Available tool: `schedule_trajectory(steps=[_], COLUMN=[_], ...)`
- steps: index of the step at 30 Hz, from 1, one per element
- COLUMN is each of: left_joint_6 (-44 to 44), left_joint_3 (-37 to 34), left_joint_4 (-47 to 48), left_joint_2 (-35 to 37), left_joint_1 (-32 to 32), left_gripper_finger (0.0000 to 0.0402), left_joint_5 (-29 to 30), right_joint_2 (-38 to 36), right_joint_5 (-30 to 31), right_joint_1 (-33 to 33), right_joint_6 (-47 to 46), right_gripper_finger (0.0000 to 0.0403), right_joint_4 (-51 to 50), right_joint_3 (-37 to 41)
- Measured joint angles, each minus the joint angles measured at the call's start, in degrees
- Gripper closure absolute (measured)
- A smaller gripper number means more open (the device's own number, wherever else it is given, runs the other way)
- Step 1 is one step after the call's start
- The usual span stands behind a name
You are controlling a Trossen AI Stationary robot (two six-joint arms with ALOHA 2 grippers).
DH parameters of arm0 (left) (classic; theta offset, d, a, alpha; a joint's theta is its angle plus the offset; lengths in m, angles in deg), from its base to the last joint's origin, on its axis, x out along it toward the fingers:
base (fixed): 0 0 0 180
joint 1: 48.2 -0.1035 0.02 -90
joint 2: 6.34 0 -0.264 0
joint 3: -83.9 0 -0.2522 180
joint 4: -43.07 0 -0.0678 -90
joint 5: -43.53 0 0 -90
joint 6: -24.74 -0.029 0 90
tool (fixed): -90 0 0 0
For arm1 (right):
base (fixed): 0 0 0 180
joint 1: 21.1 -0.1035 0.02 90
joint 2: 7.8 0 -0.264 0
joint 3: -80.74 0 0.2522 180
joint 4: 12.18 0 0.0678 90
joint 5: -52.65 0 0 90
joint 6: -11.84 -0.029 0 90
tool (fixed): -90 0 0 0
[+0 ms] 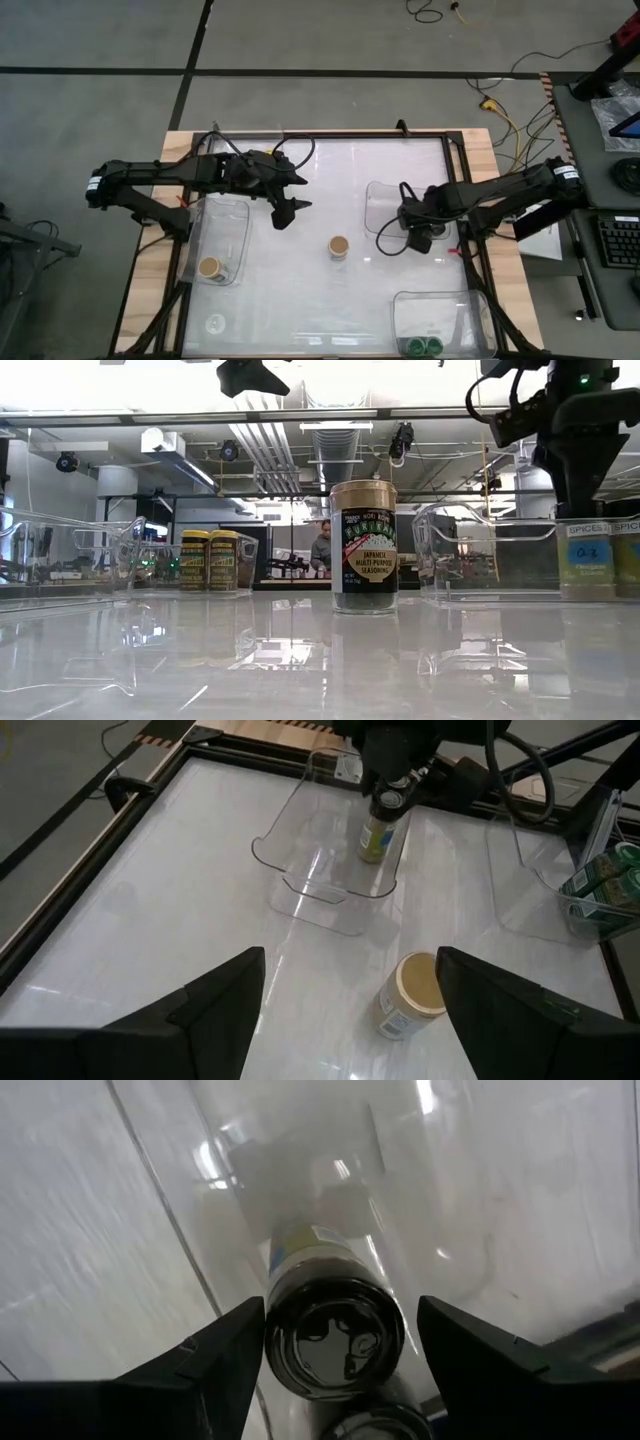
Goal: Sort spices by type
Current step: Put the black seasoning bottle into the middle right transparent bin, then put the gold seasoning bottle into the middle left transparent bin
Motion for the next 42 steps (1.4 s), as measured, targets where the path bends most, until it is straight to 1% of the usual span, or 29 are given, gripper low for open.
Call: schedule_trajectory(steps=[9, 16, 20, 23, 30, 35, 42], left_joint_6=[0.0, 0.0, -0.1, -0.6, -1.3, -1.5, -1.7], left_joint_3=[0.0, 0.0, 0.0, 0.0, 0.0, 0.0, 0.0], left_joint_4=[0.0, 0.1, 0.1, 0.1, 0.1, 0.1, 0.1], left_joint_2=[0.0, 0.0, 0.0, 0.0, 0.0, 0.0, 0.0], left_joint_1=[0.0, 0.0, 0.0, 0.0, 0.0, 0.0, 0.0], left_gripper_finger=[0.0123, 0.0123, 0.0123, 0.0123, 0.0123, 0.0123, 0.0123], left_joint_5=[0.0, 0.0, 0.0, 0.0, 0.0, 0.0, 0.0], right_joint_2=[0.0, 0.0, 0.0, 0.0, 0.0, 0.0, 0.0], right_joint_5=[0.0, 0.0, -3.9, -5.3, -5.6, -5.5, -5.5], right_joint_1=[0.0, 0.0, 0.0, 0.0, 0.0, 0.0, 0.0], right_joint_6=[0.0, 0.5, 1.5, 1.4, 1.5, 2.1, 3.6], right_gripper_finger=[0.0156, 0.0129, 0.0112, 0.0102, 0.0092, 0.0094, 0.0078], right_joint_4=[-1.3, -0.9, -0.9, -0.9, -0.7, -0.9, -1.1], right_joint_3=[0.0, -0.8, -0.9, -0.9, -0.9, -1.0, -4.8])
